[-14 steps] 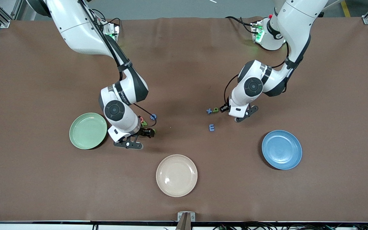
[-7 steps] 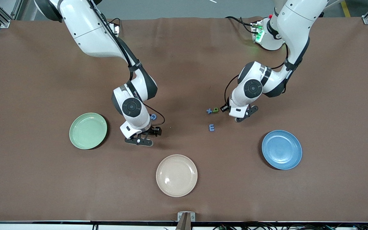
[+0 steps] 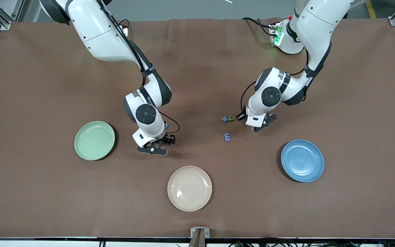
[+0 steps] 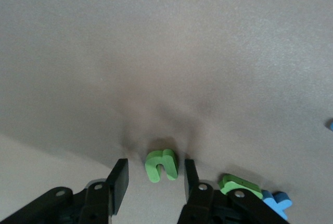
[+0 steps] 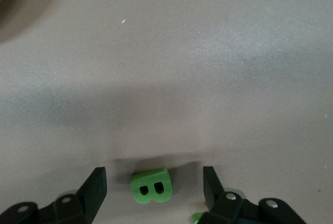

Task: Sort upper and lower case letters into plates
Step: 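Drop the n in the blue plate while the right gripper carries B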

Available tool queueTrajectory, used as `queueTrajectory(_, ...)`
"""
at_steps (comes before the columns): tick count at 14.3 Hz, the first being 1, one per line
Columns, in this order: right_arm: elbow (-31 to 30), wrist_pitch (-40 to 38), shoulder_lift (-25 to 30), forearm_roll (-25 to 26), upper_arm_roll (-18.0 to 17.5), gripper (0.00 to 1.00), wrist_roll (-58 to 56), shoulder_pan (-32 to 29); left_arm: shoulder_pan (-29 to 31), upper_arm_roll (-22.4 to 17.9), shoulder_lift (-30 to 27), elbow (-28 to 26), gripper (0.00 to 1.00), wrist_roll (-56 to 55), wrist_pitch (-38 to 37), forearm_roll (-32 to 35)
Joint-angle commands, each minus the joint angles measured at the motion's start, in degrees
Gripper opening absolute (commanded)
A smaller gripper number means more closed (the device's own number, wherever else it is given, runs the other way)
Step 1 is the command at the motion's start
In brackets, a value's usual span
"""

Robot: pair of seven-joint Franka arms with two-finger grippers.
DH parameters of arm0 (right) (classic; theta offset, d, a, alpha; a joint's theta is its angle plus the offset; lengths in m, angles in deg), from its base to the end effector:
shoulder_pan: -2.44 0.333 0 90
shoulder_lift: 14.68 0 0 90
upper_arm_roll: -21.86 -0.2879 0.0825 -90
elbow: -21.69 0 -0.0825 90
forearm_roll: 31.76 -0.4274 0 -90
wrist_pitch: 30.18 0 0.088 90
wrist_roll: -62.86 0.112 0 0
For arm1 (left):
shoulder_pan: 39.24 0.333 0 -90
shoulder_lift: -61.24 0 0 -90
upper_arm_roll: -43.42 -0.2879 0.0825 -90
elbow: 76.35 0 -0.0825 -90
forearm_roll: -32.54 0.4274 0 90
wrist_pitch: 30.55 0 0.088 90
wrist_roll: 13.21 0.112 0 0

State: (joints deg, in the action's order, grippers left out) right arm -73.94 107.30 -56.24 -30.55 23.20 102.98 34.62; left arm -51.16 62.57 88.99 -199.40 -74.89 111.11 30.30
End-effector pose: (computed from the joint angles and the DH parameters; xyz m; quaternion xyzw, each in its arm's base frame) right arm 0.5941 0.3554 0.1248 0.9974 -0.0702 0.0108 0.0106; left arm 0.4747 -0.3030 0.1076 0.9505 0.2900 -0.1108 0.0122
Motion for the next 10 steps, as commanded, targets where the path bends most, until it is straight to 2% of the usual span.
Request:
queueTrajectory(1, -0.79, 0.95, -0.19, 0.72, 0.43, 0.80, 1.81, 0.70, 0.06, 0.10, 0.90, 1.14, 0.25, -0.80, 0.55, -0.31)
queueTrajectory(4, -0.88, 1.04, -0.19, 0.63, 0.43, 0.73, 1.90, 0.70, 0.06, 0.10, 0.90, 1.49, 0.03, -0.45, 0.38, -0.31)
queueTrajectory(7, -1.67, 1.04, -0.10, 0.28, 0.43, 0.66, 2.69, 0.78, 1.72, -0.17, -0.84, 2.46, 0.01, -0.10, -1.02, -0.04)
queueTrajectory(10, -2.02, 0.60, 0.16, 0.02, 0.25, 0.63, 2.86, 0.87, 6.54, -0.17, -3.22, 7.62, 0.01, 2.79, -9.35, 1.18)
